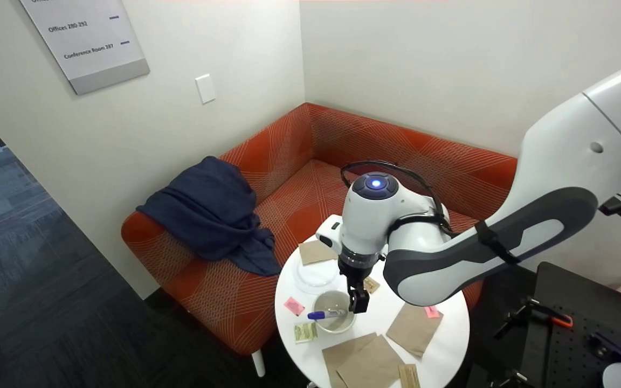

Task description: Take the marker out of the white bowl and put it on the table

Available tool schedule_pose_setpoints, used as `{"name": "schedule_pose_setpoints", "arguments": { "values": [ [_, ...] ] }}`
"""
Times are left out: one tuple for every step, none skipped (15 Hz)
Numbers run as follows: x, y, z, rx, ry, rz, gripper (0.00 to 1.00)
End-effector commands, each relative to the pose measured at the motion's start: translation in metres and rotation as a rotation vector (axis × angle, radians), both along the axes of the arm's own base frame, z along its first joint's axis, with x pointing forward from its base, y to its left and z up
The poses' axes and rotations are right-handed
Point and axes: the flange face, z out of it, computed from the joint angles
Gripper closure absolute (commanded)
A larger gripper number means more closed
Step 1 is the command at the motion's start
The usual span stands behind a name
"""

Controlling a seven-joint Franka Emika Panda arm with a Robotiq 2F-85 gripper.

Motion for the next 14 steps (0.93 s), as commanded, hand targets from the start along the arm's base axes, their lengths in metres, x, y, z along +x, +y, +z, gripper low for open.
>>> {"name": "schedule_pose_setpoints", "arguments": {
  "values": [
    [0.001,0.003,-0.006,-0.012,0.007,0.029,0.00],
    [0.002,0.004,-0.011,-0.026,0.012,0.040,0.00],
    [0.002,0.004,-0.017,-0.033,0.013,0.058,0.00],
    [0.002,0.005,-0.022,-0.035,0.017,0.075,0.00],
    [0.002,0.004,-0.028,-0.039,0.021,0.085,0.00],
    [0.002,0.004,-0.033,-0.041,0.025,0.095,0.00],
    [0.002,0.004,-0.040,-0.042,0.029,0.103,0.04],
    [0.003,0.005,-0.044,-0.044,0.032,0.111,0.19],
    [0.004,0.005,-0.049,-0.046,0.034,0.122,0.29],
    [0.005,0.006,-0.053,-0.046,0.037,0.134,0.32],
    [0.007,0.007,-0.057,-0.046,0.038,0.144,0.41],
    [0.009,0.007,-0.060,-0.046,0.042,0.154,0.48],
    [0.011,0.008,-0.064,-0.046,0.044,0.161,0.55],
    [0.014,0.008,-0.068,-0.047,0.047,0.173,0.59]
  ]
}}
